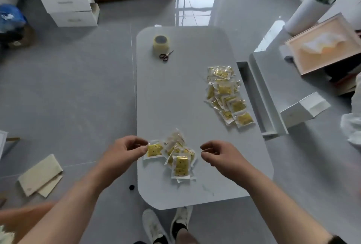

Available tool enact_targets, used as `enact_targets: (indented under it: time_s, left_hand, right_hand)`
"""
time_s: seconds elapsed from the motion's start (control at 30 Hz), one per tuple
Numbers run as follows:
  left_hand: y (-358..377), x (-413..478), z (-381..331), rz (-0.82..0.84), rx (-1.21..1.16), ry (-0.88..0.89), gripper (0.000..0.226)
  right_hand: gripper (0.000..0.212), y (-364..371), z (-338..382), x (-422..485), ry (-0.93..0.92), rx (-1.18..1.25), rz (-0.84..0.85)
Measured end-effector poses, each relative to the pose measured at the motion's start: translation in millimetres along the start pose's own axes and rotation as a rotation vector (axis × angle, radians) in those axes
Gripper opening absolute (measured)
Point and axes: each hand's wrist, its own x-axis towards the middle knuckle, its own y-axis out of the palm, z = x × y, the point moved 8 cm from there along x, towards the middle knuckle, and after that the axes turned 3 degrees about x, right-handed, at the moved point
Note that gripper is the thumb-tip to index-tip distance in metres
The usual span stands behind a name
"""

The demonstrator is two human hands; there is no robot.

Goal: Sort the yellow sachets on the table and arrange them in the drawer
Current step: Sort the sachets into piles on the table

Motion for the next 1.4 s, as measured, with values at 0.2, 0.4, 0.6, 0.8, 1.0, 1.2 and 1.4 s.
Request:
enact_targets:
  time_s: [0.2, 0.4, 0.6, 0.8, 1.0, 1.2, 1.4]
  left_hand:
    - [55.6, 43.2, 40.5, 0.074, 0.089, -0.087, 0.009]
    - [74.5, 108.7, 94.1, 0.094, 0.173, -0.136, 0.011]
    - [112.4, 189.8, 147.5, 0.148, 0.258, -0.107, 0.013]
    - [115.4, 248.7, 194.5, 0.019, 0.512, -0.036, 0.022]
    - [123.7, 277.4, 225.7, 0.026, 0.917, 0.133, 0.064]
    - [130.1, 283.9, 221.8, -0.020, 1.187, 0.231, 0.075]
    - [121.6, 293.0, 228.1, -0.024, 1.131, 0.137, 0.064]
  right_hand:
    - [0.011, 21.8, -68.9, 52.6, 0.128, 0.200, 0.056]
    - [0.020, 63.5, -138.9, 109.3, 0.211, 0.246, 0.055]
    - [0.037, 104.5, -207.2, 171.2, 0.295, 0.204, -0.075]
    - [0.075, 132.0, -258.9, 189.9, 0.468, -0.060, -0.316]
    - [0.076, 151.4, -275.6, 197.7, 0.497, -0.121, -0.396]
    - [0.066, 154.1, -279.9, 201.9, 0.478, -0.046, -0.425]
    - [0.056, 153.8, -290.3, 201.2, 0.459, 0.223, -0.449]
